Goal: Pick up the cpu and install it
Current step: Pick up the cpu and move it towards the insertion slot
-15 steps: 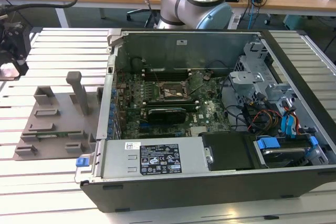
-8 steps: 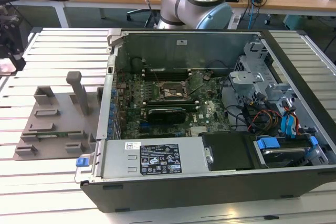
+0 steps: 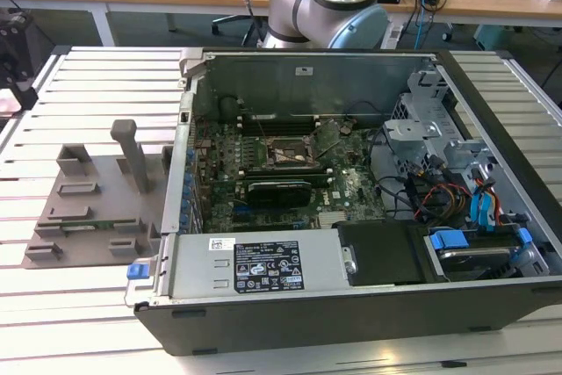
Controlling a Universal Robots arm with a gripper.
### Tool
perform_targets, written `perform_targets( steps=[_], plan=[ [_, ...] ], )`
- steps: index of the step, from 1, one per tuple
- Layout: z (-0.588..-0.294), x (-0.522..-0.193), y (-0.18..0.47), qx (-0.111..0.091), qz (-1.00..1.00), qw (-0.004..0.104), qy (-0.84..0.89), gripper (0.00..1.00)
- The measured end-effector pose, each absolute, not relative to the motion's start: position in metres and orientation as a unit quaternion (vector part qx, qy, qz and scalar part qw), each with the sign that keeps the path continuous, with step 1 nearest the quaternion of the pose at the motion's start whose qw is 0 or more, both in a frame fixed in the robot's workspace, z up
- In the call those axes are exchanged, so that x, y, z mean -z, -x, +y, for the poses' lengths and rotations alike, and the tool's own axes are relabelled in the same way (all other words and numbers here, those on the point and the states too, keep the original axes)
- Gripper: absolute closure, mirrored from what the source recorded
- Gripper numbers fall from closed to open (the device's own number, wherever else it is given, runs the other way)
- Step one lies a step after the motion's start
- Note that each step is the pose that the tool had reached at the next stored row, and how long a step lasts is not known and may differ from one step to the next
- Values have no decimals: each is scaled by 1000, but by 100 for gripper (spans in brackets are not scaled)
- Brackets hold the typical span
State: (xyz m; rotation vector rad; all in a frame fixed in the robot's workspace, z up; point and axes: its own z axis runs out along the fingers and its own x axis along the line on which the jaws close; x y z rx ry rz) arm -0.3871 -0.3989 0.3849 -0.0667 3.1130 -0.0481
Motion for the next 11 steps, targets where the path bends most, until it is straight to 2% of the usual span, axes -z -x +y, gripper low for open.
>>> perform_targets(
  steps=[11],
  plan=[
    [-399,-386,387,15,1000,14,21,45]
  ],
)
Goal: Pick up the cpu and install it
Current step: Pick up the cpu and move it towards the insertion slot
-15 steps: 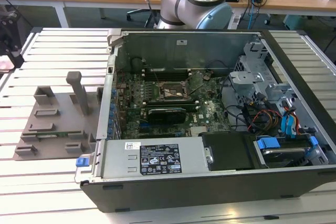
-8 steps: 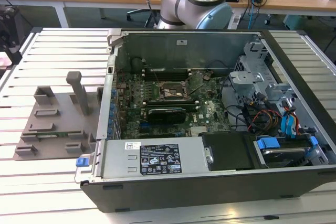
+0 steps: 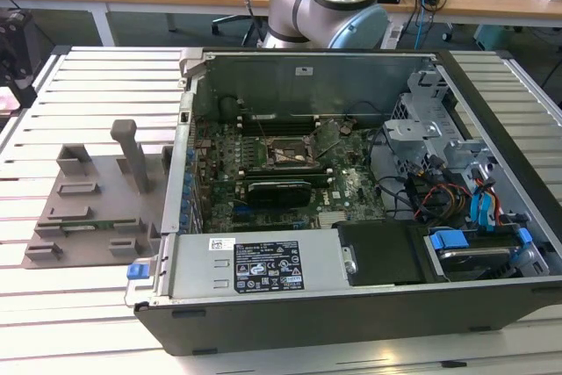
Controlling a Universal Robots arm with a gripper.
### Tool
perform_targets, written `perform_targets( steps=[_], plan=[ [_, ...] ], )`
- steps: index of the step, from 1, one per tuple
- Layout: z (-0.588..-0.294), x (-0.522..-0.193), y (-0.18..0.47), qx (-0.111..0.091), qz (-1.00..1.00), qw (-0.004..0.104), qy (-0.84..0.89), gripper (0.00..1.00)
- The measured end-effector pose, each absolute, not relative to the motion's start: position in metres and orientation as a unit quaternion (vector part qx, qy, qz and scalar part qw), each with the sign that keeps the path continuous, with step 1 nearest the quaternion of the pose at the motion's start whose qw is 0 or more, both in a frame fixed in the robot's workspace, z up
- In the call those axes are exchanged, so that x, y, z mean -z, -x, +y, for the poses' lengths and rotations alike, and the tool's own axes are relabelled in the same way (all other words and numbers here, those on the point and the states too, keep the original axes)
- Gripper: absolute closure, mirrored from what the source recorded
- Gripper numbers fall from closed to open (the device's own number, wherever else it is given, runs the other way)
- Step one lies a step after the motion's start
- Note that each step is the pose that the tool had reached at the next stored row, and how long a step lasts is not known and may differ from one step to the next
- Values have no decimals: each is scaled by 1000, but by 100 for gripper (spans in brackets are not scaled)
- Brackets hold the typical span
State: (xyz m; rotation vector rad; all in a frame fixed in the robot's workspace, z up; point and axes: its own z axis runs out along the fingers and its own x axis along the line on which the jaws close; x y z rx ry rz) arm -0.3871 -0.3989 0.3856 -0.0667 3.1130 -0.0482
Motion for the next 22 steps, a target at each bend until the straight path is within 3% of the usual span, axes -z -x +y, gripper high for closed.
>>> perform_targets(
  steps=[22],
  plan=[
    [-399,-386,328,17,1000,14,21,45]
  ],
)
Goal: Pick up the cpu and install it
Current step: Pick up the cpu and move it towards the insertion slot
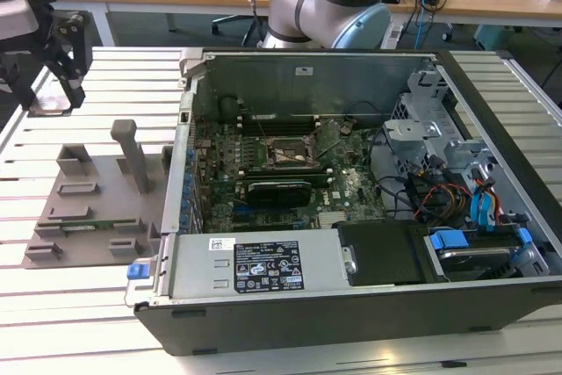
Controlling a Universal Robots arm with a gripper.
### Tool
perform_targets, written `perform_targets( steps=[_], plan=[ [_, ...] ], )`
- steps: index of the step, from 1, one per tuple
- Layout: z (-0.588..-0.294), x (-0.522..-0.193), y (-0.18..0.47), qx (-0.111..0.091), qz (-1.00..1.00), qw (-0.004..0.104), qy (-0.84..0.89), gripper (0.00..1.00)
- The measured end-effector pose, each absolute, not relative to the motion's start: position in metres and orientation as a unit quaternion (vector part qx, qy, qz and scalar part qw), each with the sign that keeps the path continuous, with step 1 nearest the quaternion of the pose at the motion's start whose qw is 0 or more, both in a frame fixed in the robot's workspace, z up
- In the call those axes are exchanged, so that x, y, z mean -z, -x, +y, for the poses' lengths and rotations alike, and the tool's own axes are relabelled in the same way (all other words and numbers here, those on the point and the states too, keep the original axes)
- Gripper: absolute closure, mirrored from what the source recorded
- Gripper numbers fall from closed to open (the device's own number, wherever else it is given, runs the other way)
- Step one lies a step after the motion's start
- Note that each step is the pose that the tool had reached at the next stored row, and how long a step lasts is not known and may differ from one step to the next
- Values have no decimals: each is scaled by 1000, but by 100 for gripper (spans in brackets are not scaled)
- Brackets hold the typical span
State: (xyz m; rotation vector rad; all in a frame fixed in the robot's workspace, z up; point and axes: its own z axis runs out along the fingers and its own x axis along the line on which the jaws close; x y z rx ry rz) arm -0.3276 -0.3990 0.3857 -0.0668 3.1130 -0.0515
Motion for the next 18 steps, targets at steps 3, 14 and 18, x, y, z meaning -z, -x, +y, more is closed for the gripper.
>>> perform_targets(
  steps=[3,14,18],
  plan=[
    [-399,-386,317,17,1000,14,21,45],
    [-398,-386,267,17,1000,14,21,45],
    [-395,-385,251,17,1000,13,21,45]
  ],
)
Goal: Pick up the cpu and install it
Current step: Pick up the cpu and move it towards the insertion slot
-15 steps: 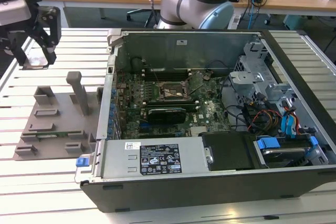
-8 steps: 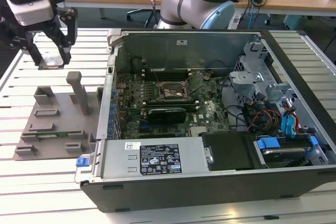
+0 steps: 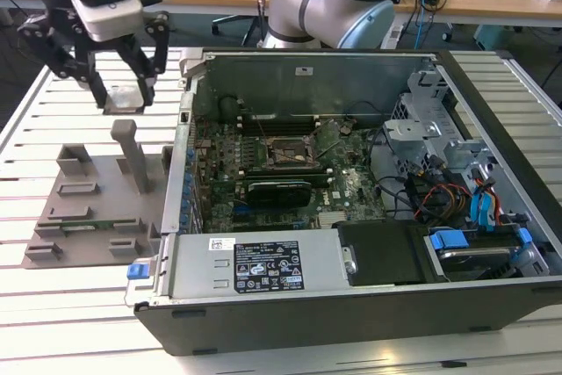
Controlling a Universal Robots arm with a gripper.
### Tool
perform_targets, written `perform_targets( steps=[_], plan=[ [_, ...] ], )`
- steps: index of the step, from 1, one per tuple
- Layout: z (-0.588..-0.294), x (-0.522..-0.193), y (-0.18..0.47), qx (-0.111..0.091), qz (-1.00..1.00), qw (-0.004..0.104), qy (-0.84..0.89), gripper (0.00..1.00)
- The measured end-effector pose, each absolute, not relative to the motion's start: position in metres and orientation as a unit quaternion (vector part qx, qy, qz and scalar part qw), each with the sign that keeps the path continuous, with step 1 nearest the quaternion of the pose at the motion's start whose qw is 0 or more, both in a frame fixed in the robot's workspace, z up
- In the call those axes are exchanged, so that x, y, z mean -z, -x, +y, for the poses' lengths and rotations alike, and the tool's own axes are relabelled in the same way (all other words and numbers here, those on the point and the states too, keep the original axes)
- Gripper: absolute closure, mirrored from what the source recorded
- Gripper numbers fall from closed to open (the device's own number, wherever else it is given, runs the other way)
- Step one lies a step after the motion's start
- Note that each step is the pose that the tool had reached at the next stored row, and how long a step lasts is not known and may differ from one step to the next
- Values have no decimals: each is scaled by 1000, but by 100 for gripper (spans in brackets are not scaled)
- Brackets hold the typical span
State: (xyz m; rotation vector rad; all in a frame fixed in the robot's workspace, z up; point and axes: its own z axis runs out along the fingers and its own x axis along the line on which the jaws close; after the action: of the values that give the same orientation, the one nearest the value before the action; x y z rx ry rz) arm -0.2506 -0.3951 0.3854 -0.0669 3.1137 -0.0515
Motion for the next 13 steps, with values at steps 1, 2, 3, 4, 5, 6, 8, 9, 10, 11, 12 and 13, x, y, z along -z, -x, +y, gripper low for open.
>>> perform_targets(
  steps=[1,2,3,4,5,6,8,9,10,11,12,13],
  plan=[
    [-394,-385,245,17,1000,13,21,45],
    [-392,-385,241,17,1000,13,21,45],
    [-391,-385,237,17,1000,13,21,45],
    [-390,-385,232,17,1000,13,21,45],
    [-389,-385,227,17,1000,13,21,45],
    [-387,-385,220,17,1000,13,21,45],
    [-384,-384,211,16,1000,12,21,45],
    [-382,-383,202,17,1000,12,21,45],
    [-381,-383,196,17,1000,12,22,45],
    [-380,-383,191,16,1000,12,22,45],
    [-378,-382,184,17,1000,12,21,45],
    [-377,-382,179,17,1000,12,21,45]
  ],
)
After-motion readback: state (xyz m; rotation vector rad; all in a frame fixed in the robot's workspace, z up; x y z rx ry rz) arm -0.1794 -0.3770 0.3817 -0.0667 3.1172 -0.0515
